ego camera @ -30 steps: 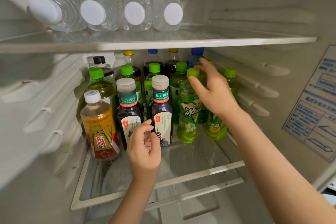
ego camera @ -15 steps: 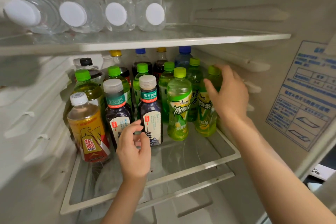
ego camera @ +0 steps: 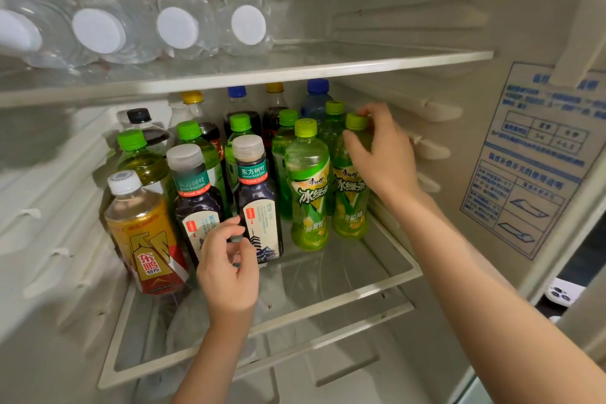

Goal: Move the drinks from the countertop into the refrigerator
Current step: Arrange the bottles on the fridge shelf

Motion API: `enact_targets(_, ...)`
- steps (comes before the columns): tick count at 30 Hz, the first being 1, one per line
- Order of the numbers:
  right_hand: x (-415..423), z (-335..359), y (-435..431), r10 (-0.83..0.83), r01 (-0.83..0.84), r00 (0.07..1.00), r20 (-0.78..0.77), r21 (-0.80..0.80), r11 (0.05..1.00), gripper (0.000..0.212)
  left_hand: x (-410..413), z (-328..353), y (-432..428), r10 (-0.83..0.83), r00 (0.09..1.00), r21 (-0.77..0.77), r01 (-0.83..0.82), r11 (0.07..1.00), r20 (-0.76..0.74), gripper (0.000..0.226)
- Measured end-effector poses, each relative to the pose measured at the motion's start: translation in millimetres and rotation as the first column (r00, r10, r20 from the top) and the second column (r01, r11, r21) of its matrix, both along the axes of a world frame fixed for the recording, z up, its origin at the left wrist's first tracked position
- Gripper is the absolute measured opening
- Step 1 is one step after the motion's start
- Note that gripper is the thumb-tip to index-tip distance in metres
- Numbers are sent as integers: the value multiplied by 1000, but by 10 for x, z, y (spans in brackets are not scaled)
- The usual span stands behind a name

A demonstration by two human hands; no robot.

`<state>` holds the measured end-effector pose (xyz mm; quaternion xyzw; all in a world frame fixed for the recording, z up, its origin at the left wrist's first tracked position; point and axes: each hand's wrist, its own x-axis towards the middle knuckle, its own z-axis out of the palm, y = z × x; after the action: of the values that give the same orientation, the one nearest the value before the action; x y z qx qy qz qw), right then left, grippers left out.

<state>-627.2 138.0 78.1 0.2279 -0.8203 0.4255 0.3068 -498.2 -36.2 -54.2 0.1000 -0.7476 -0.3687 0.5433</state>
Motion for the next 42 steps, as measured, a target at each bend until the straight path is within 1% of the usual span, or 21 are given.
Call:
enact_targets(2, -20, -18, -12, 13, -13, 1000, 4, -17, 1000, 37, -2, -1, -11, 1, 1000, -5, -1, 1000, -5, 18)
enact_targets(5, -58, -19, -20, 52, -50, 998, 23, -59, 997, 38, 8, -3, -20, -16, 1000, 2, 16, 1000, -10, 17)
enact_targets(8, -90, -7, -11, 146, -134, 986, 87, -130, 982, 38, 40, -4, -6, -46, 999, 3, 46, 999, -14, 20)
enact_targets(10, -117, -6, 4, 209, -187, 970, 128, -163, 969, 38, 70, -3, -1, -55, 998, -27, 54, 998, -21, 17)
enact_targets(13, -122, -39, 24, 278, -242, 950, 144, -228, 943, 42, 73, 9, 22, -63, 998, -12, 63, 998, -14, 15)
enact_targets(15, -71, -158, 11, 268, -220, 954, 137, -288, 932, 49, 71, 12, 28, -61, 998, -15, 61, 998, -1, 15)
enact_targets(17, 28, -359, -16, 193, -130, 972, 132, -378, 917, 55, 79, 23, 19, -57, 998, -38, 57, 998, 8, 14)
enact_targets(19, 104, -581, -33, 102, -32, 984, 144, -427, 904, 56, 81, 35, 10, -56, 998, -48, 57, 997, 22, 14)
enact_targets(21, 112, -773, -33, 75, 11, 977, 198, -402, 915, 59, 79, 39, 11, -56, 998, -70, 58, 996, 33, 14)
enact_targets(23, 84, -922, -23, 50, 34, 966, 255, -314, 949, 64, 77, 39, 6, -44, 998, -79, 48, 996, 51, 14)
enact_targets(26, 22, -1075, 8, -3, 62, 958, 285, -196, 979, 65, 82, 45, 22, -27, 997, -3, 27, 1000, 70, 15)
enact_targets(29, -30, -1136, 28, -3, 51, 963, 268, -170, 984, 60, 86, 68, 46, 14, 996, 47, -18, 999, 88, 16)
enact_targets(33, -29, -1216, 43, 80, -40, 974, 211, -187, 982, 52, 77, 77, 49, 71, 988, 41, -78, 996, 140, 17)
enact_targets(35, -24, -1239, 54, 110, -70, 972, 205, -191, 979, 52, 78, 92, 59, 104, 981, 23, -109, 994, 163, 20)
enact_targets(38, -27, -1249, 47, 123, -87, 974, 188, -186, 979, 49, 94, 128, 194, 122, 977, -44, -116, 992, 174, 14)
enact_targets(40, -21, -1254, 36, 120, -88, 977, 179, -177, 980, 51, 86, 142, 412, 50, 986, -104, -34, 994, 160, 14)
enact_targets(42, -19, -1254, 31, 109, -83, 978, 179, -146, 986, 54, 48, 142, 683, -12, 983, -195, 49, 979, 183, 23)
